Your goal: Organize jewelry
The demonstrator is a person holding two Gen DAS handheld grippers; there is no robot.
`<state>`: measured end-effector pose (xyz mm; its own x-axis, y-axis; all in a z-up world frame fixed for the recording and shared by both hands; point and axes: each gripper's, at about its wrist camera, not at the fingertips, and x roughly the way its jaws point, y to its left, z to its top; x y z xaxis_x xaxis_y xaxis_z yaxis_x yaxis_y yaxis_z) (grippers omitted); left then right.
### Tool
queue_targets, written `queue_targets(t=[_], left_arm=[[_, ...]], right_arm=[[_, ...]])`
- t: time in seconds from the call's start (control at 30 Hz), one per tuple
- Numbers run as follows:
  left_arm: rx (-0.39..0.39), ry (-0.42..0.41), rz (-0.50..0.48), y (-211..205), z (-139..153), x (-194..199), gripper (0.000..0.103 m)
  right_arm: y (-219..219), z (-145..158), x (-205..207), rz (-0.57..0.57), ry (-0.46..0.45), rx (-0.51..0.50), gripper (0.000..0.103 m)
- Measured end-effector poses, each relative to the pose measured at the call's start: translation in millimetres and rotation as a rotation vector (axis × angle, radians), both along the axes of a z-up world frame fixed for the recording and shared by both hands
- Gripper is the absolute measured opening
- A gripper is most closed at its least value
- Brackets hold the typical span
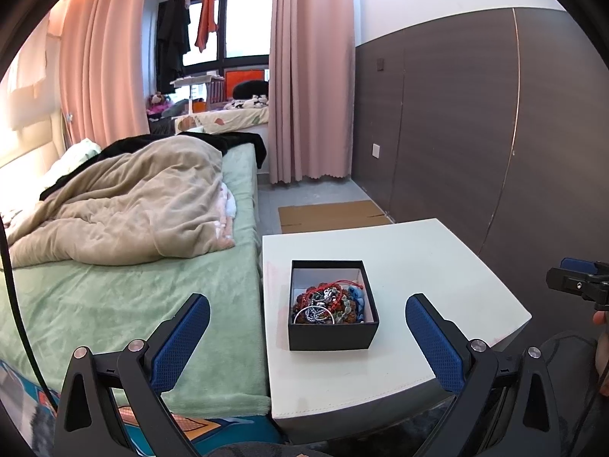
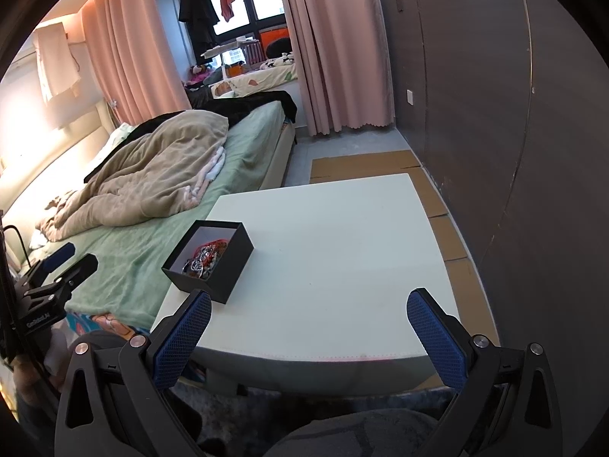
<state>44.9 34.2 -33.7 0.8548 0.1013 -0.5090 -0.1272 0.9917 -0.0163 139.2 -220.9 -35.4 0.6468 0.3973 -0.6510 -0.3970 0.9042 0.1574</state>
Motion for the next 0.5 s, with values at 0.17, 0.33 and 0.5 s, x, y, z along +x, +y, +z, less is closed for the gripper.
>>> queue_targets(t=[0.17, 0.33, 0.5], left_arm=[[0.014, 0.000, 0.006, 0.9, 0.3, -1.5, 0.102], [0.011, 0.002, 0.002, 1.7, 0.9, -1.9, 0.102], [0.015, 0.002, -0.002, 4.0, 1.4, -3.2, 0.102]], right_arm=[[0.5, 0.0, 0.0, 0.001, 0.001, -0.001, 0.103], [-0.7, -0.4, -0.1, 0.000, 0.002, 0.000, 0.103], [-0.1, -0.5, 0.1, 0.000, 0.002, -0.001, 0.103]])
